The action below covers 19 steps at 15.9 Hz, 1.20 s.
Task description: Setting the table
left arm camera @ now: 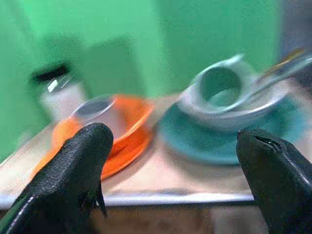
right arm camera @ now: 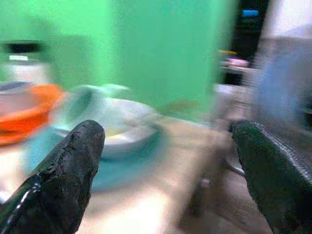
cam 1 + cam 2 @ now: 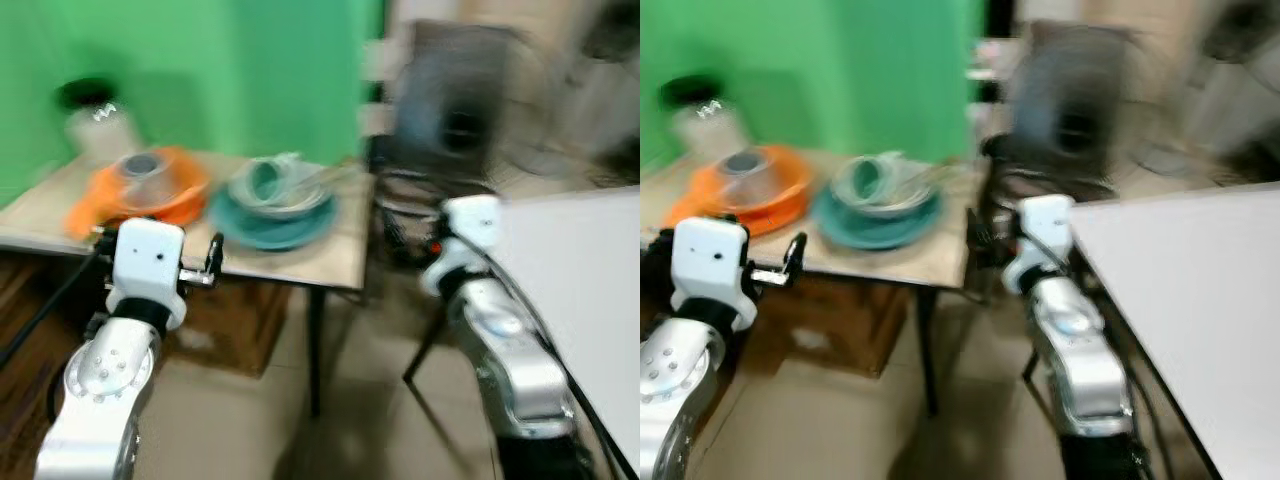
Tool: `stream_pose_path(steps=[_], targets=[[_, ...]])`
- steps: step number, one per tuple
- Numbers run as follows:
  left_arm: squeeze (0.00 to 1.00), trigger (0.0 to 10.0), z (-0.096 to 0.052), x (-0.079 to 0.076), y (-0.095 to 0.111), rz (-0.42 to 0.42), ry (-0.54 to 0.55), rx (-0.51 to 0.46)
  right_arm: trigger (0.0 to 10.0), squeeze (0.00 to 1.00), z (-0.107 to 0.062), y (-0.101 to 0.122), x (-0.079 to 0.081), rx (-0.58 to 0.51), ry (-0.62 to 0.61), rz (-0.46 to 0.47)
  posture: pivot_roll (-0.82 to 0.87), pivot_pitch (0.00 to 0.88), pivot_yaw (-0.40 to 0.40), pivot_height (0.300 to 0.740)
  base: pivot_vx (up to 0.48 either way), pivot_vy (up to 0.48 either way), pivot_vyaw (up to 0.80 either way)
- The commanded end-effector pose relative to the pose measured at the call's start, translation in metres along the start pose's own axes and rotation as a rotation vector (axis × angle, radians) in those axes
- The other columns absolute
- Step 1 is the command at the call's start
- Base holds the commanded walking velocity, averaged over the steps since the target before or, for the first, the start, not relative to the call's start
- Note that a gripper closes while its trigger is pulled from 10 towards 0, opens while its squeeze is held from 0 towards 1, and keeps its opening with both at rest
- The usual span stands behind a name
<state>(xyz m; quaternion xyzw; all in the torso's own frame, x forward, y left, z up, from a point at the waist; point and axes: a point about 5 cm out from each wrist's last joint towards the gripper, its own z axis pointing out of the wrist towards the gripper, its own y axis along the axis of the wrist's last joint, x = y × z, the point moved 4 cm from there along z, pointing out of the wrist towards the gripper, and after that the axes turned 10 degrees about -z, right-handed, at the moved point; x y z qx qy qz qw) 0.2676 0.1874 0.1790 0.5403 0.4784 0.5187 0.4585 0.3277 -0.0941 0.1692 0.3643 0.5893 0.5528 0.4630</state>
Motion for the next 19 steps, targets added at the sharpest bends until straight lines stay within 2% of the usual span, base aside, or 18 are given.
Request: stream_pose_path(steps=[1, 5, 9, 11, 15, 17, 19], targets=[[0.00, 10.0, -0.001, -0.001, 0.004, 0.007, -0.004, -0.012, 10.0, 0.00, 0.000, 0.004, -0.003, -0.021, -0.007, -0.004, 0.00, 0.012, -0.001, 0.740, 0.319, 0.000, 0.80], [0.00, 10.0, 0.000, 0.001, 0.006, 0.019, 0.000, -0.017, 10.0, 0.00, 0.004, 0.009, -0.003, -0.053, 0.012, 0.006, 0.01, 0.005, 0.001, 0.740, 0.316, 0.000, 0.00], [0.00, 10.0, 0.003, 0.001, 0.007, 0.025, -0.015, -0.014, 10.0, 0.00, 0.004, 0.009, -0.015, -0.048, -0.049, 0.035, 0.00, 0.002, 0.009, 0.740, 0.318, 0.000, 0.00], [0.00, 10.0, 0.003, 0.000, 0.007, 0.023, -0.019, -0.013, 10.0, 0.00, 0.004, 0.006, -0.019, -0.026, -0.074, 0.071, 0.00, 0.002, 0.009, 0.740, 0.317, 0.000, -0.80], [0.00, 10.0, 0.005, -0.003, 0.007, 0.022, -0.037, -0.015, 10.0, 0.00, 0.001, 0.011, -0.025, -0.062, -0.087, 0.049, -0.01, 0.000, 0.009, 0.740, 0.317, 0.000, -0.60], [0.00, 10.0, 0.003, -0.003, 0.007, 0.024, -0.036, -0.017, 10.0, 0.00, 0.002, 0.013, -0.025, -0.071, -0.067, 0.043, 0.00, 0.000, 0.004, 0.740, 0.317, 0.000, 0.00], [0.00, 10.0, 0.000, -0.003, 0.009, 0.026, -0.030, -0.021, 10.0, 0.00, 0.004, 0.020, -0.023, -0.102, 0.006, 0.019, 0.00, 0.000, -0.001, 0.740, 0.308, 0.000, 0.00]])
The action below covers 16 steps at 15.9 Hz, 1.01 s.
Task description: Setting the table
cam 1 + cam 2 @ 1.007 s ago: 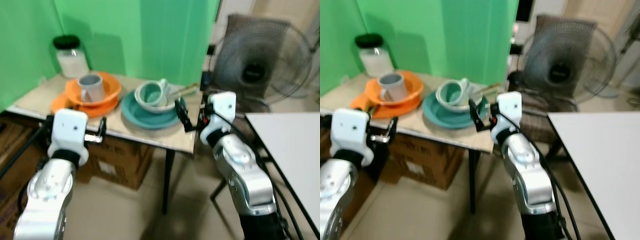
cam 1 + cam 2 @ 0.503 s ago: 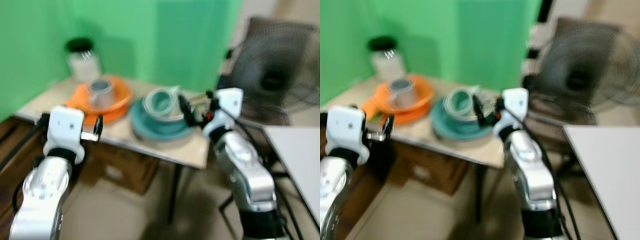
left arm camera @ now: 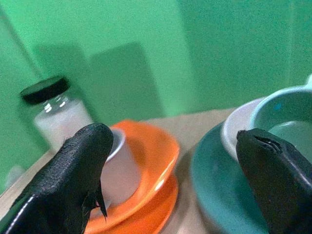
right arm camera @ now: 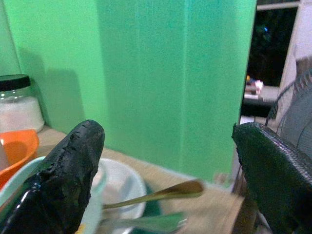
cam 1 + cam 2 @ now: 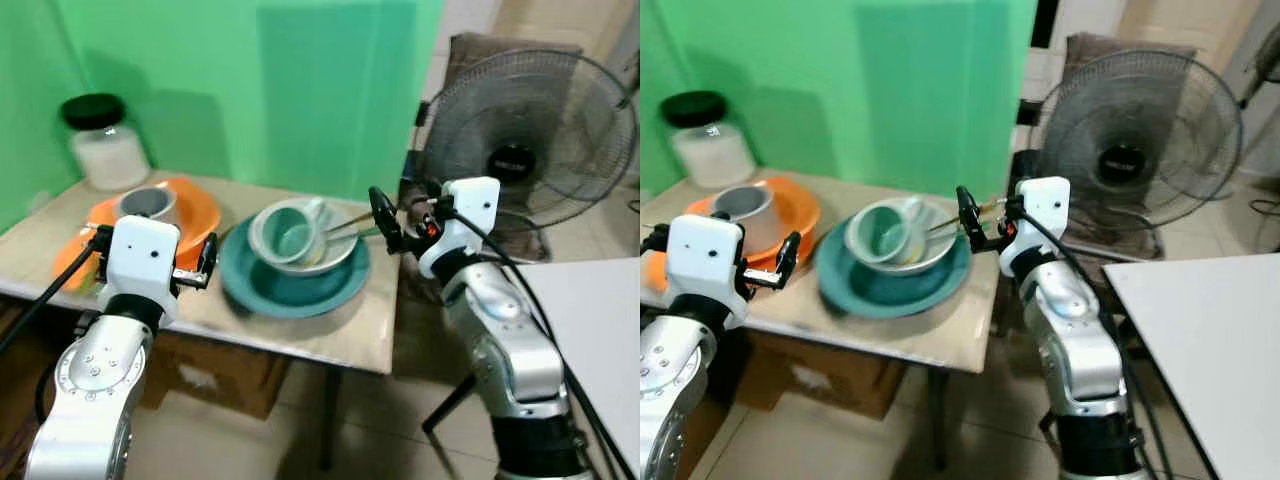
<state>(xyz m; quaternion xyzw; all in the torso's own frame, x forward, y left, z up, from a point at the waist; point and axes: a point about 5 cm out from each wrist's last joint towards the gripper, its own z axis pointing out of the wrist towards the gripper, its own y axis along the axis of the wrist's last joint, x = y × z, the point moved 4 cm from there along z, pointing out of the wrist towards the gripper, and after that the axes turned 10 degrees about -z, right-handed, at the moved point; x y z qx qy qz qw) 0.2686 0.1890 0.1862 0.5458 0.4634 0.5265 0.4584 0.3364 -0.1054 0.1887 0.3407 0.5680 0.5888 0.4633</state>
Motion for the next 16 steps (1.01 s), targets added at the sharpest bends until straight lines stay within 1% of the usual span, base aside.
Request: stream_pose_path(steps=[1, 2, 3, 4, 6, 8, 10, 11, 12, 13, 15, 16], targets=[[0.00, 10.0, -0.003, -0.006, 0.004, -0.006, -0.021, -0.014, 10.0, 0.00, 0.001, 0.007, -0.006, -0.035, 0.027, -0.019, 0.01, 0.000, -0.004, 0.740, 0.000, 0.000, 0.00], [0.00, 10.0, -0.005, -0.007, 0.004, 0.004, -0.035, -0.011, 10.0, 0.00, 0.003, 0.012, -0.007, -0.052, 0.070, -0.027, 0.01, 0.000, -0.007, 0.740, 0.000, 0.000, 0.00], [0.00, 10.0, -0.007, -0.006, 0.001, 0.018, -0.049, 0.004, 10.0, 0.00, 0.007, 0.018, -0.005, -0.073, 0.153, -0.059, 0.01, 0.000, -0.009, 0.740, 0.000, 0.000, 0.00], [0.00, 10.0, -0.010, -0.002, -0.001, 0.021, -0.051, 0.014, 10.0, 1.00, 0.012, 0.023, -0.004, -0.091, 0.228, -0.095, 0.01, 0.000, -0.008, 0.740, 0.000, 0.000, 0.00], [0.00, 10.0, -0.015, 0.004, -0.002, 0.035, -0.088, 0.028, 10.0, 1.00, 0.021, 0.030, -0.003, -0.103, 0.322, -0.140, 0.01, 0.000, -0.013, 0.740, 0.000, 0.000, 0.00], [0.00, 10.0, -0.016, 0.011, -0.003, 0.062, -0.139, 0.042, 10.0, 1.00, 0.036, 0.035, -0.001, -0.108, 0.421, -0.250, 0.01, 0.000, -0.017, 0.740, 0.000, 0.000, 0.00], [0.00, 10.0, -0.015, 0.014, -0.001, 0.096, -0.174, 0.043, 10.0, 1.00, 0.049, 0.039, -0.002, -0.105, 0.443, -0.281, 0.02, 0.000, -0.024, 0.740, 0.000, 0.000, 0.00], [0.00, 10.0, -0.014, 0.014, 0.000, 0.101, -0.177, 0.044, 10.0, 1.00, 0.052, 0.040, -0.003, -0.107, 0.426, -0.271, 0.02, 0.000, -0.035, 0.740, 0.000, 0.000, 0.00], [0.00, 10.0, -0.012, 0.014, 0.002, 0.098, -0.164, 0.032, 10.0, 1.00, 0.052, 0.040, -0.006, -0.101, 0.376, -0.241, 0.03, 0.000, -0.040, 0.740, 0.000, 0.000, 0.00], [0.00, 10.0, -0.007, 0.009, 0.004, 0.094, -0.139, 0.014, 10.0, 1.00, 0.048, 0.029, -0.014, -0.059, 0.229, -0.129, 0.03, 0.000, -0.040, 0.740, 0.000, 0.000, 0.00], [0.00, 10.0, 0.003, 0.000, 0.005, 0.039, -0.109, -0.005, 10.0, 0.00, 0.028, 0.011, -0.017, -0.028, 0.110, -0.016, 0.01, 0.000, -0.019, 0.740, 0.000, 0.000, 0.00], [0.00, 10.0, 0.005, -0.002, 0.005, 0.030, -0.110, -0.009, 10.0, 0.00, 0.023, 0.007, -0.016, -0.022, 0.090, -0.005, 0.00, 0.000, -0.010, 0.740, 0.000, 0.000, 0.00]])
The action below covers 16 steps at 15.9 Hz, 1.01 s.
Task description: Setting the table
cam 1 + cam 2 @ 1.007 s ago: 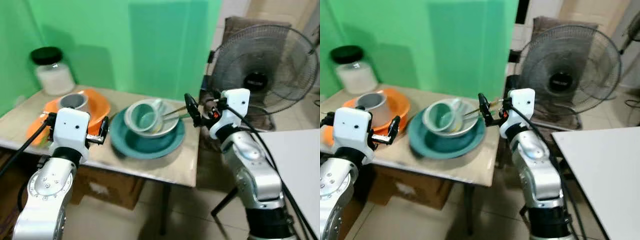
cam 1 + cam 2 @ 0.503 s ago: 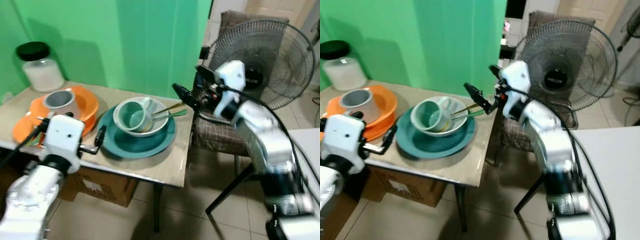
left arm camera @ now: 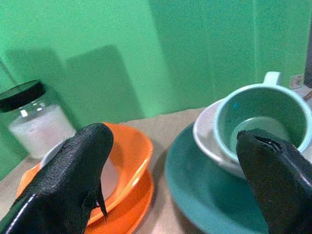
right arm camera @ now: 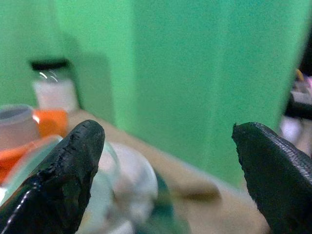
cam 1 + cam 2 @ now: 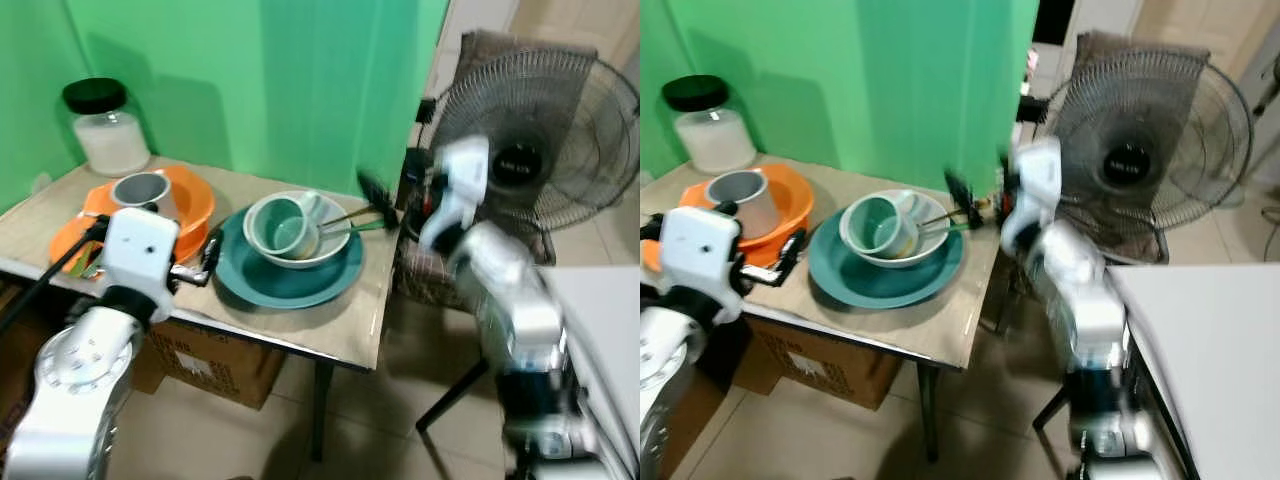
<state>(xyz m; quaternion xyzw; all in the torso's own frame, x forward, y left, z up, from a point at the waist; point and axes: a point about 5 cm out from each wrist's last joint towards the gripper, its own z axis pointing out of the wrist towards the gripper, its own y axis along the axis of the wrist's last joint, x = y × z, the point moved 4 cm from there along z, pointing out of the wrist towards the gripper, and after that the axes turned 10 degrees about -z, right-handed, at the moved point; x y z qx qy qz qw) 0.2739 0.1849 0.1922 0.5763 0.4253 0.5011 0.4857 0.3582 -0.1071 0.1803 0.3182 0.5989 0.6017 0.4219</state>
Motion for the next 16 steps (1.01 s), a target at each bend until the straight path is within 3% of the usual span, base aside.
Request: stream_pose_path(steps=[1, 3, 5, 9, 13, 16], targets=[[0.00, 10.0, 0.003, -0.004, -0.001, -0.001, -0.006, 0.010, 10.0, 0.00, -0.006, 0.016, -0.007, -0.047, -0.046, -0.024, -0.02, 0.000, 0.008, 0.740, 0.000, 0.480, 0.00], [0.00, 10.0, 0.009, -0.011, 0.000, -0.018, -0.024, 0.010, 10.0, 0.00, -0.027, 0.012, -0.014, -0.026, -0.162, 0.028, -0.03, 0.009, 0.037, 0.740, 0.000, 0.480, 0.00], [0.00, 10.0, 0.011, -0.010, 0.000, -0.019, -0.019, 0.010, 10.0, 0.00, -0.037, 0.012, -0.018, -0.016, -0.238, 0.044, -0.04, 0.012, 0.052, 0.740, 0.000, 0.480, 0.00], [0.00, 10.0, 0.009, -0.009, -0.010, -0.068, 0.032, 0.031, 10.0, 0.00, -0.059, 0.018, -0.007, 0.003, -0.301, 0.037, -0.09, 0.027, 0.092, 0.740, 0.000, 0.443, 0.00], [0.00, 10.0, 0.014, -0.024, -0.009, -0.110, 0.049, 0.003, 10.0, 0.00, -0.066, 0.037, -0.020, -0.016, -0.319, -0.073, -0.11, 0.039, 0.092, 0.740, 0.000, -0.480, 0.00], [0.00, 10.0, 0.008, -0.033, -0.015, -0.129, 0.053, 0.040, 10.0, 0.00, -0.066, 0.035, -0.022, 0.010, -0.283, -0.092, -0.09, 0.047, 0.030, 0.740, 0.000, 0.000, 0.00]])
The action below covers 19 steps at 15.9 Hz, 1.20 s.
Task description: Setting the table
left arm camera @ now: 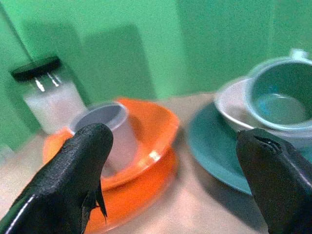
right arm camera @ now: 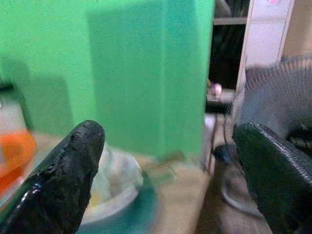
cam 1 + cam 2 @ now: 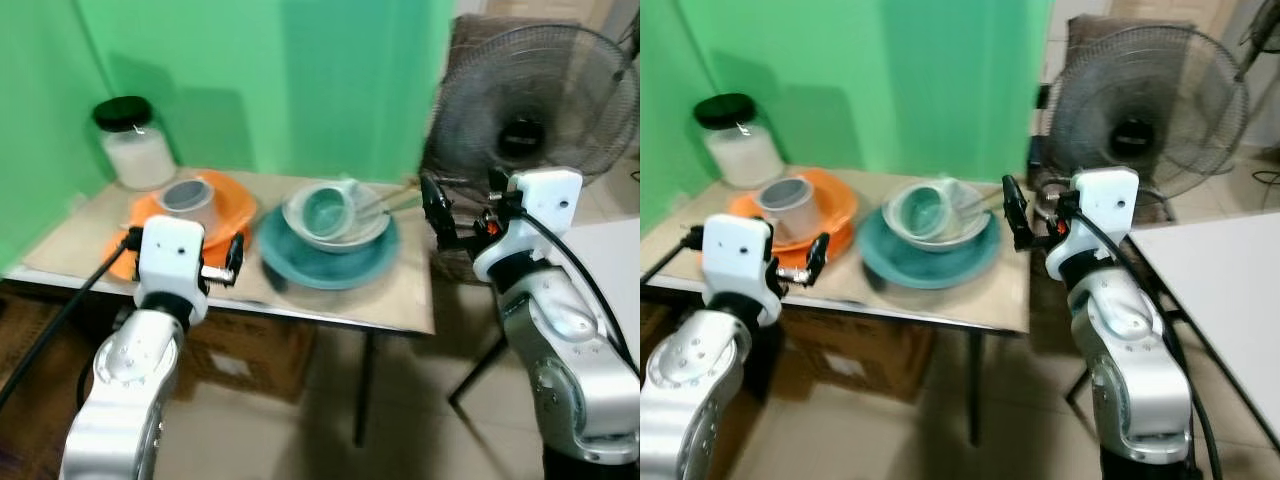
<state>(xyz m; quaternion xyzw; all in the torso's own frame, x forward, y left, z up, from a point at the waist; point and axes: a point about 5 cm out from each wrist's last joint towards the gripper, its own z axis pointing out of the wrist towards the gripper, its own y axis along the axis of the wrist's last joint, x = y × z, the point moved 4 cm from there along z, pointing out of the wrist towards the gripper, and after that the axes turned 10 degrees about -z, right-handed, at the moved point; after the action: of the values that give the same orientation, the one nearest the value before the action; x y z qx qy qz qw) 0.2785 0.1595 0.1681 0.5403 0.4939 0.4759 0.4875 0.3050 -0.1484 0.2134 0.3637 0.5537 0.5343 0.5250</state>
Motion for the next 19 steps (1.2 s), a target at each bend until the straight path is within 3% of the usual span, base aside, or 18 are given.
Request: stream_pose_path(steps=[1, 3, 4, 6, 8, 10, 15, 17, 19], targets=[[0.00, 10.0, -0.001, -0.006, 0.004, 0.016, -0.002, -0.009, 10.0, 0.00, 0.000, -0.002, -0.004, 0.018, 0.008, 0.007, -0.08, 0.047, 0.024, 0.740, 0.000, 0.000, 0.00], [0.00, 10.0, -0.001, -0.011, 0.017, 0.028, -0.031, -0.045, 10.0, 0.00, 0.005, -0.002, 0.000, 0.040, 0.072, 0.039, -0.09, 0.051, 0.032, 0.740, 0.000, 0.000, 0.00], [0.00, 10.0, 0.004, -0.006, 0.018, 0.048, -0.060, -0.047, 10.0, 0.00, 0.005, -0.013, 0.003, 0.067, 0.043, 0.075, -0.09, 0.099, 0.038, 0.740, 0.000, 0.000, 0.00], [0.00, 10.0, 0.004, 0.001, 0.017, 0.061, -0.054, -0.034, 10.0, 0.00, -0.007, -0.028, 0.003, 0.115, -0.030, 0.124, -0.08, 0.075, 0.075, 0.740, 0.000, 0.000, 0.00], [0.00, 10.0, 0.001, 0.005, 0.020, 0.046, -0.059, -0.039, 10.0, 0.00, -0.012, -0.027, 0.010, 0.110, -0.021, 0.146, -0.07, 0.060, 0.061, 0.740, 0.000, 0.000, 0.00], [0.00, 10.0, -0.003, 0.006, 0.018, 0.022, -0.043, -0.033, 10.0, 0.00, -0.006, -0.027, 0.012, 0.106, -0.017, 0.159, -0.06, 0.078, 0.047, 0.740, 0.285, 0.000, 0.00], [0.00, 10.0, -0.001, 0.004, 0.019, 0.005, -0.045, -0.042, 10.0, 0.00, 0.000, -0.016, 0.007, 0.056, -0.031, 0.113, -0.06, 0.053, 0.044, 0.740, 0.322, 0.000, 0.00], [0.00, 10.0, 0.001, 0.004, 0.020, 0.009, -0.051, -0.046, 10.0, 0.00, 0.002, -0.016, 0.004, 0.054, -0.048, 0.100, -0.06, 0.043, 0.050, 0.740, 0.345, 0.000, 0.80], [0.00, 10.0, 0.002, 0.005, 0.023, 0.030, -0.065, -0.055, 10.0, 0.00, 0.002, -0.015, 0.003, 0.039, -0.065, 0.157, -0.06, 0.035, 0.056, 0.740, 0.349, 0.000, 0.00]])
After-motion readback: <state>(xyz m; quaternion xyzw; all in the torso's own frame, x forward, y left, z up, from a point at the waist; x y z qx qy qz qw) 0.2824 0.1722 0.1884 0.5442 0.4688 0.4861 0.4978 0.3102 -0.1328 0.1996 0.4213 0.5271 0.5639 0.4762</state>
